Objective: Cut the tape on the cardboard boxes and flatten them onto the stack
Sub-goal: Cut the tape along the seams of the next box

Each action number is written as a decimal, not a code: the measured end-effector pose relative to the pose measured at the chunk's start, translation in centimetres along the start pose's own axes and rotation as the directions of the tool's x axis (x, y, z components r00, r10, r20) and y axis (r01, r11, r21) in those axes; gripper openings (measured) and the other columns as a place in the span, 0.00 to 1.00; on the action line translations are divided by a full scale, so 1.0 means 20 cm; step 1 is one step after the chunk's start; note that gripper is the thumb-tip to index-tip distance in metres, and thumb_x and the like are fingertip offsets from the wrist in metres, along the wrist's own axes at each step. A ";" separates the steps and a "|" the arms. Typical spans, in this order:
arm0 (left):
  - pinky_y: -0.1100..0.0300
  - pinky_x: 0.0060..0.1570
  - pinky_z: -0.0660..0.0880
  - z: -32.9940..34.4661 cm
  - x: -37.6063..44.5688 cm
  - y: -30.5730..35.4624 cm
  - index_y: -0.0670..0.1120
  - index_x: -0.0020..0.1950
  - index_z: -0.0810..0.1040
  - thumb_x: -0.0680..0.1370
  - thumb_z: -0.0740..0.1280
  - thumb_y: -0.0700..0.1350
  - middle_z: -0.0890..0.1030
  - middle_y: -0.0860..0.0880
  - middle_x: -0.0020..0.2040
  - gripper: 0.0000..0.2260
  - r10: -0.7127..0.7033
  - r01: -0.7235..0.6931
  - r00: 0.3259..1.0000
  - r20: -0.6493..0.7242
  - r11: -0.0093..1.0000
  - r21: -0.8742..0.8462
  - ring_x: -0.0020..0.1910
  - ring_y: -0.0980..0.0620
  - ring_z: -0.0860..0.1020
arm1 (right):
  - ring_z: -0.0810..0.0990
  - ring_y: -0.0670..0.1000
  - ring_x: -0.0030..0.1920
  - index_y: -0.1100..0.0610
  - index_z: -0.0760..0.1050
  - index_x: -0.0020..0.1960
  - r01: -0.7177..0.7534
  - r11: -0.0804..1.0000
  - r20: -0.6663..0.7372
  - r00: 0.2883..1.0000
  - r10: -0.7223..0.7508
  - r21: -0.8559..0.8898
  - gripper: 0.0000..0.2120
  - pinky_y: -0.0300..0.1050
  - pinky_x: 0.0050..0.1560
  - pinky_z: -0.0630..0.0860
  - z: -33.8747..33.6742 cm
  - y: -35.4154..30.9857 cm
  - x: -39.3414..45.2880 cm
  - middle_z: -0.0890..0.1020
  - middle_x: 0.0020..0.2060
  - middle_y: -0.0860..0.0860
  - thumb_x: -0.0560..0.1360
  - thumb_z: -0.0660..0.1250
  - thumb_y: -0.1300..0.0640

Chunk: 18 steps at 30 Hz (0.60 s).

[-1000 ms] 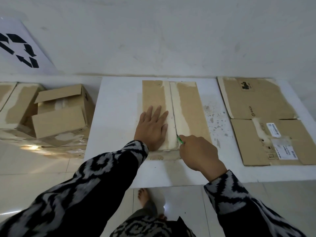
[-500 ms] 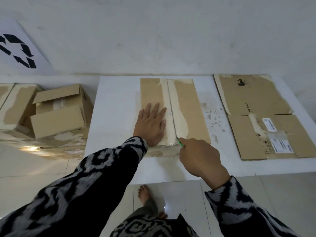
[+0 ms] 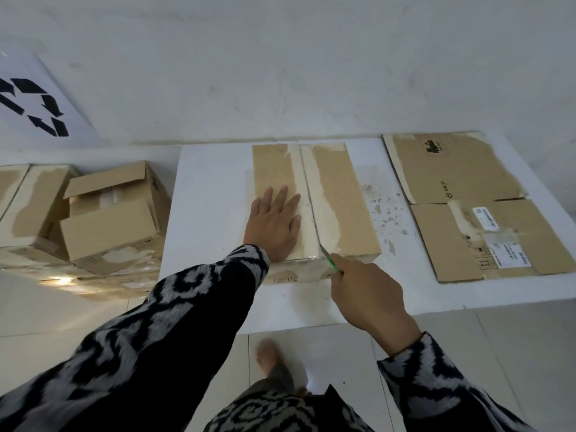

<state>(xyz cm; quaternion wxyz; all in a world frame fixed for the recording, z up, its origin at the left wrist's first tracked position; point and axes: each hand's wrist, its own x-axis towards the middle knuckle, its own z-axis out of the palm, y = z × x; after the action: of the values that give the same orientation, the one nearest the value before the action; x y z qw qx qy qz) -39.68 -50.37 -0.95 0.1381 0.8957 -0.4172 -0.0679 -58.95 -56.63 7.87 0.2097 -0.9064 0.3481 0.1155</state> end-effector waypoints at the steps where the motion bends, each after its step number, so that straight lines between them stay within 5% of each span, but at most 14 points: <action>1: 0.47 0.77 0.45 0.00 0.00 0.00 0.53 0.80 0.56 0.84 0.50 0.54 0.51 0.50 0.81 0.23 -0.001 0.001 1.000 0.007 1.000 -0.001 0.80 0.44 0.46 | 0.73 0.48 0.40 0.40 0.65 0.74 0.003 1.000 -0.013 1.000 -0.003 0.019 0.22 0.43 0.34 0.64 0.00 0.01 -0.01 0.78 0.44 0.44 0.82 0.51 0.54; 8: 0.47 0.76 0.44 -0.03 -0.01 0.02 0.52 0.80 0.54 0.84 0.49 0.55 0.50 0.49 0.81 0.24 -0.003 0.003 0.998 0.057 1.000 0.012 0.80 0.43 0.45 | 0.68 0.46 0.29 0.39 0.70 0.70 0.017 0.986 -0.012 1.000 -0.015 0.166 0.21 0.42 0.29 0.62 0.00 0.09 -0.07 0.71 0.29 0.45 0.82 0.52 0.56; 12: 0.46 0.76 0.45 -0.09 -0.08 0.03 0.50 0.81 0.52 0.84 0.49 0.56 0.48 0.49 0.82 0.25 0.049 -0.050 0.984 0.171 0.999 -0.001 0.79 0.40 0.43 | 0.66 0.45 0.25 0.36 0.66 0.73 0.035 0.908 -0.041 0.999 -0.019 0.417 0.23 0.39 0.27 0.64 0.05 0.16 -0.12 0.68 0.24 0.45 0.82 0.54 0.55; 18: 0.46 0.76 0.53 -0.19 -0.21 -0.08 0.55 0.81 0.50 0.76 0.63 0.66 0.46 0.55 0.81 0.39 0.182 -0.187 0.917 0.354 0.982 -0.020 0.80 0.47 0.41 | 0.71 0.44 0.29 0.36 0.62 0.75 -0.035 0.770 -0.002 0.999 0.046 0.638 0.22 0.40 0.33 0.74 0.12 0.24 -0.19 0.79 0.36 0.48 0.84 0.53 0.55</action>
<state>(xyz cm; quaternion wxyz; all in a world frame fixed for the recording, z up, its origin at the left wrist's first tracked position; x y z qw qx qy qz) -40.25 -45.37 2.22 0.0602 0.8264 -0.5182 -0.2120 -65.17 -56.52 5.76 0.4988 -0.7750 0.3879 -0.0125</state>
